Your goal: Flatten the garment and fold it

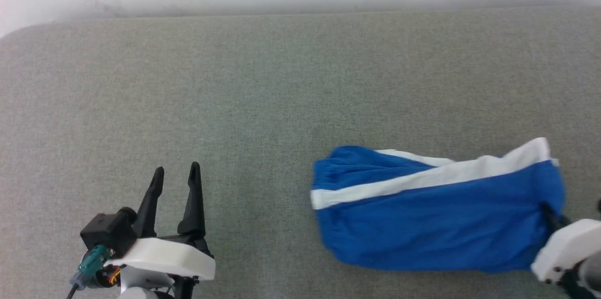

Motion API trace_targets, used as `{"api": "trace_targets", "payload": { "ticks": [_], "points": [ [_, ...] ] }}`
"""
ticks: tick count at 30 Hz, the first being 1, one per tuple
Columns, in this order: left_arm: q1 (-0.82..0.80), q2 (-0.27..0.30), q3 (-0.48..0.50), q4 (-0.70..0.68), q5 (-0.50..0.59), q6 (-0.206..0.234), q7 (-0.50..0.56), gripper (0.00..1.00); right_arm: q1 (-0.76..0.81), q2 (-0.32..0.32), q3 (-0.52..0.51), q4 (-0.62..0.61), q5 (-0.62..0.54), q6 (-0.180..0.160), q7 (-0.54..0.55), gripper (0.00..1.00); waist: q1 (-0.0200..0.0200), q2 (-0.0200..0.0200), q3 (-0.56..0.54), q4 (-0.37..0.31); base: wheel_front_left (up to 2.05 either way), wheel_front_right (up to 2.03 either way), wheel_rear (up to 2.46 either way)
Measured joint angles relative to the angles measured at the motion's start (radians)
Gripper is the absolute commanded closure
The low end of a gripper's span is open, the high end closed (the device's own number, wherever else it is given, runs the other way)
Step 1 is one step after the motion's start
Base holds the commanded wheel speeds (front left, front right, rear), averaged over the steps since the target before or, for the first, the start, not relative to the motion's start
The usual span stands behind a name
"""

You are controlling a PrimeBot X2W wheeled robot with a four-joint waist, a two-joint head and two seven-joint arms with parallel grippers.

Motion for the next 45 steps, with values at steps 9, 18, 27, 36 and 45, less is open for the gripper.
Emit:
{"api": "trace_targets", "payload": {
  "ticks": [9, 18, 27, 36, 45],
  "points": [
    [0.025, 0.015, -0.003, 0.028, 0.016, 0.024, 0.0, 0.0, -0.005, -0.023, -0.123, -0.065, -0.109, -0.001, 0.025, 1.0, -0.0001, 0.0, -0.038, -0.009, 0.0, 0.0, 0.0],
    [0.025, -0.002, -0.009, 0.044, 0.008, 0.024, 0.0, 0.0, 0.003, -0.01, 0.154, -0.224, -0.013, -0.001, 0.093, 1.0, 0.0, 0.0, -0.047, -0.015, 0.0, 0.0, 0.0],
    [0.023, -0.012, -0.015, 0.052, 0.006, 0.023, -0.001, 0.0, 0.021, -0.006, 0.373, -0.33, 0.035, -0.001, 0.16, 1.0, -0.0001, 0.0, -0.045, 0.005, 0.0, 0.0, 0.0],
    [0.017, -0.026, -0.028, 0.054, -0.002, 0.023, -0.001, 0.0, 0.012, -0.005, 0.482, -0.261, 0.057, -0.001, 0.16, 1.0, 0.0, 0.0, -0.025, 0.032, 0.0, 0.0, 0.0],
    [-0.006, -0.039, -0.04, 0.067, -0.003, 0.013, -0.001, 0.0, -0.07, -0.005, 0.53, -0.081, 0.047, -0.001, 0.123, 1.0, 0.0, 0.0, 0.001, 0.059, 0.0, 0.0, 0.0]
  ]
}}
